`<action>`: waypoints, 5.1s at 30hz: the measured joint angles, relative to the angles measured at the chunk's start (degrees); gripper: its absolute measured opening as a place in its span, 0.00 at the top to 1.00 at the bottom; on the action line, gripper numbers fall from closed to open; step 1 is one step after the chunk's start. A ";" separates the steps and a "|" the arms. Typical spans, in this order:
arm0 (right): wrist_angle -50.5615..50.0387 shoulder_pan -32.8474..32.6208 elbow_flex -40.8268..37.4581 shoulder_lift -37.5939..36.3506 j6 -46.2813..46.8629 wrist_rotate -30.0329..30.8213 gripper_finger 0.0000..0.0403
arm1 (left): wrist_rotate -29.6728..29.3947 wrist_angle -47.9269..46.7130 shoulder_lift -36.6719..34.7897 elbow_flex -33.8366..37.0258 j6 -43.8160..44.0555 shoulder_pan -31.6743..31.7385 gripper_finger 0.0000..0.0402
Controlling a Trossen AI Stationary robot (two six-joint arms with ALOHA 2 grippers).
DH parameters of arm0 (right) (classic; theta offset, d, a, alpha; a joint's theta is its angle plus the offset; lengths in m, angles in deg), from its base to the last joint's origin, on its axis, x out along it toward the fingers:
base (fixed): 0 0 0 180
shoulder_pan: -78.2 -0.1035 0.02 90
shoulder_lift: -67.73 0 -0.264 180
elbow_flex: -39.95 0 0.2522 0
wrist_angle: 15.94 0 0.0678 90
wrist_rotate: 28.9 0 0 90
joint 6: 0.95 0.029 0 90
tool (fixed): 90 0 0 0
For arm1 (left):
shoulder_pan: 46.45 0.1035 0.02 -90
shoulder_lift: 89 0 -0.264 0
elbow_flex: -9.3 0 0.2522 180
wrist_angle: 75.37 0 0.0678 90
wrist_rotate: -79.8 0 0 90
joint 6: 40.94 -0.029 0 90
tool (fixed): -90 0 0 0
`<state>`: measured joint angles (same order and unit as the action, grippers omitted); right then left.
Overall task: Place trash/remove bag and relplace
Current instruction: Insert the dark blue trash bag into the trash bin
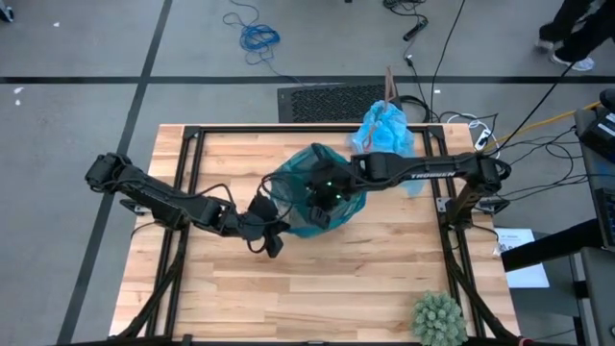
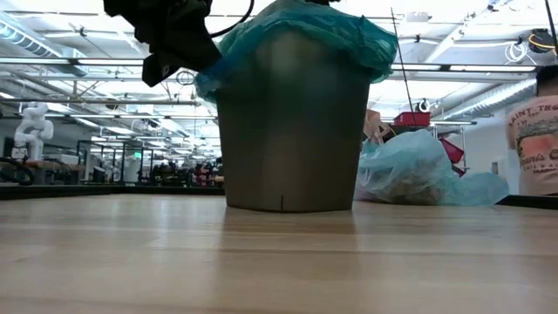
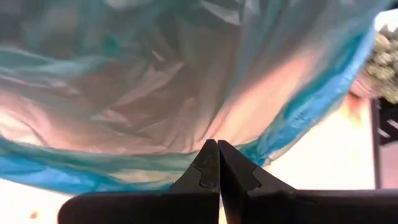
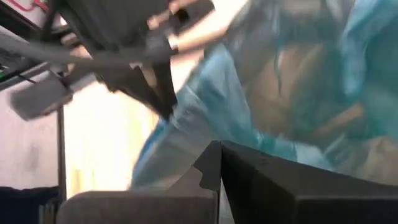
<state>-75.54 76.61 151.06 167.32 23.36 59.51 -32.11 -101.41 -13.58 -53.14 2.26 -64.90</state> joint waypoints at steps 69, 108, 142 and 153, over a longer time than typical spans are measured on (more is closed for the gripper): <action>-13.61 4.70 5.34 14.10 -13.85 -1.39 1.00 | -10.09 -38.53 -14.82 -36.04 -12.04 6.40 0.59; -10.74 6.05 -0.47 17.66 -13.93 -1.61 1.00 | -10.08 -42.11 -14.80 -36.00 -10.49 6.39 0.59; -13.03 5.60 1.14 20.29 -13.54 -2.79 1.00 | -10.03 -42.48 -14.80 -35.98 -10.51 6.39 0.59; -17.59 5.60 8.63 18.91 -12.36 -2.40 1.00 | -9.81 -42.55 -14.80 -35.98 -10.55 6.39 0.59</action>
<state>-93.13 82.21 159.69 186.22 10.99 57.11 -41.92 -143.96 -28.37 -89.12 -8.29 -58.52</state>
